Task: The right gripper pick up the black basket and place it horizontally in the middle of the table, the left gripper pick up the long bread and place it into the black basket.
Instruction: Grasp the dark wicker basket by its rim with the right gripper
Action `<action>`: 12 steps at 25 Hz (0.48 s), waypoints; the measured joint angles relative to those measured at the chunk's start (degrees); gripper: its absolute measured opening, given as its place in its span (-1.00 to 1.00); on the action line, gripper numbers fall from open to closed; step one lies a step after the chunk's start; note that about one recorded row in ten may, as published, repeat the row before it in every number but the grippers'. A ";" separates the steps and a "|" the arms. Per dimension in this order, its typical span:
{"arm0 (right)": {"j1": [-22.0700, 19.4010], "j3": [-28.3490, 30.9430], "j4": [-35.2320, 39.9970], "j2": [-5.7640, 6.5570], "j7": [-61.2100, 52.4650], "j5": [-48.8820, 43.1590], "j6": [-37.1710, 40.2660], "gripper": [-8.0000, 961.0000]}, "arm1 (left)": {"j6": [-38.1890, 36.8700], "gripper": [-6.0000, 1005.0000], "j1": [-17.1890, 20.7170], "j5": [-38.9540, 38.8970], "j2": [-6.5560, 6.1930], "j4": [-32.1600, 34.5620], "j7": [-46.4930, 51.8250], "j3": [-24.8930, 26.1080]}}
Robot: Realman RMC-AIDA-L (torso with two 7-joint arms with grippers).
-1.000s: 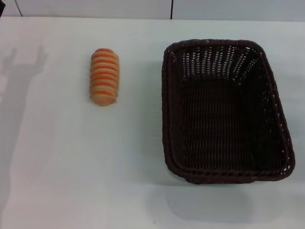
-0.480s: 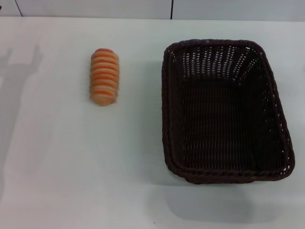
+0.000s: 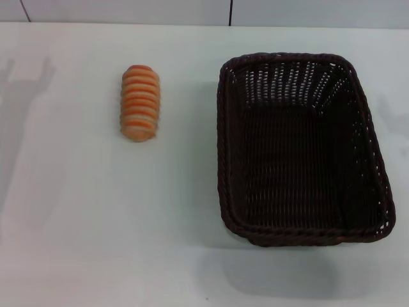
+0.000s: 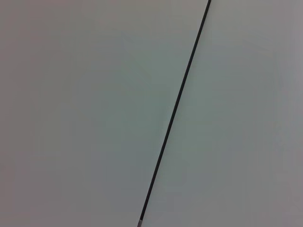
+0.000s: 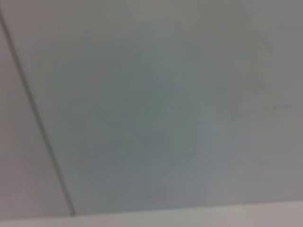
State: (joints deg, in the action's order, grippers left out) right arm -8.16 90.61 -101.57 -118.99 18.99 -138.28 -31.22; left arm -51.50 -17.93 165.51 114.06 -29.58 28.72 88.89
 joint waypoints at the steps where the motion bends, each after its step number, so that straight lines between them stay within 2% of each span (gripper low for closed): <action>1: 0.63 0.37 -0.09 0.02 0.01 -0.01 -1.70 0.45 | 0.00 0.66 -0.19 0.01 -0.13 0.13 0.00 0.00; 6: 2.85 1.75 -0.24 0.12 0.17 -0.02 -7.44 0.45 | 0.00 0.66 -0.96 0.03 -0.31 0.82 -0.88 0.26; 8: 5.05 4.10 -0.29 0.11 0.00 0.06 -13.29 0.45 | 0.00 0.66 -1.02 0.04 -0.33 0.79 -1.92 0.38; 12: 6.40 5.58 -0.27 0.00 -0.54 0.34 -17.14 0.45 | -0.01 0.66 -1.06 0.05 -0.34 0.58 -2.30 0.44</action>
State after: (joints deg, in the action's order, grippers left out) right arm -1.76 96.18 -101.84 -118.99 18.45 -137.94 -48.36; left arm -51.50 -19.00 165.56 113.73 -29.00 26.42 89.34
